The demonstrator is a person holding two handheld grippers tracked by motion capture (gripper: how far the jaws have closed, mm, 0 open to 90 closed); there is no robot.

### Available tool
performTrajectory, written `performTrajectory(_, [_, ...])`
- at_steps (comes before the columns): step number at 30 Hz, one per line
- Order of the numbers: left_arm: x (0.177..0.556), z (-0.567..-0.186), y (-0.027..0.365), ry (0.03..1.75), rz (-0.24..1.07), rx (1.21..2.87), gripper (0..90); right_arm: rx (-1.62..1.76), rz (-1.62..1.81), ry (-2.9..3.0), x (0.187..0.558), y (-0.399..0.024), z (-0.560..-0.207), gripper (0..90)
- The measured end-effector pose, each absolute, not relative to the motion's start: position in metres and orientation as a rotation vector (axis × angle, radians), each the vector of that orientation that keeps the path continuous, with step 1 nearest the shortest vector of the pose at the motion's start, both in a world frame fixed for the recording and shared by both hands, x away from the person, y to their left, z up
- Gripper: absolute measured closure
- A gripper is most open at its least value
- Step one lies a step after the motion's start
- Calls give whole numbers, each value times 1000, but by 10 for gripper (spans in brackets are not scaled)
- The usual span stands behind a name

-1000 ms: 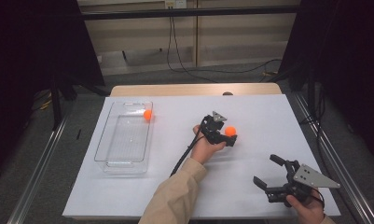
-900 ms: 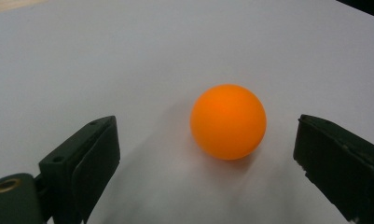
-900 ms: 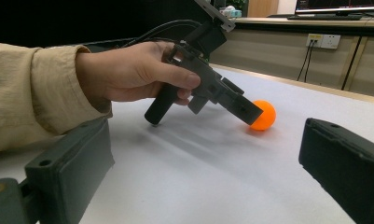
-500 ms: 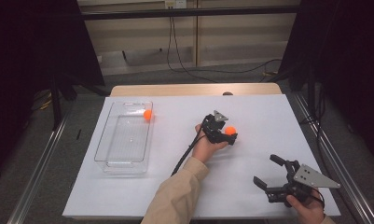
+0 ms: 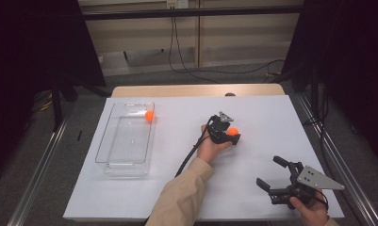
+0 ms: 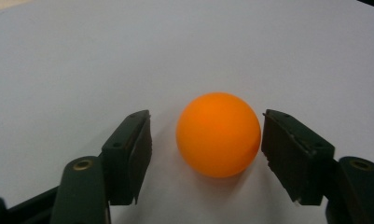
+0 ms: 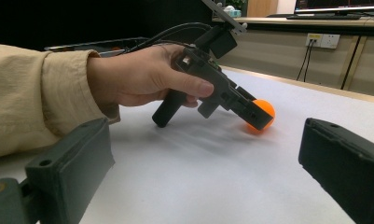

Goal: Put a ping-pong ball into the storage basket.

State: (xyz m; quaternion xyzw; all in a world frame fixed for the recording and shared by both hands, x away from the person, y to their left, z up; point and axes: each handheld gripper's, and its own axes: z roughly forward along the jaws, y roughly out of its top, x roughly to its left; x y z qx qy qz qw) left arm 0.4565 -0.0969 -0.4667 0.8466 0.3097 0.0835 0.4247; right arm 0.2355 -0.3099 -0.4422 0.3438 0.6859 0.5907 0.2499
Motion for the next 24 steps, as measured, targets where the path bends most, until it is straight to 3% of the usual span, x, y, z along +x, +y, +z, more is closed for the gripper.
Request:
performTrajectory(13, [458,-468,-99,770,171,2130,507,935,1607,1869,235,-310,-442,24])
performTrajectory(24, [456,-464,-95,775,144,2149,509,937,1606,1866,235,-311,-442,24])
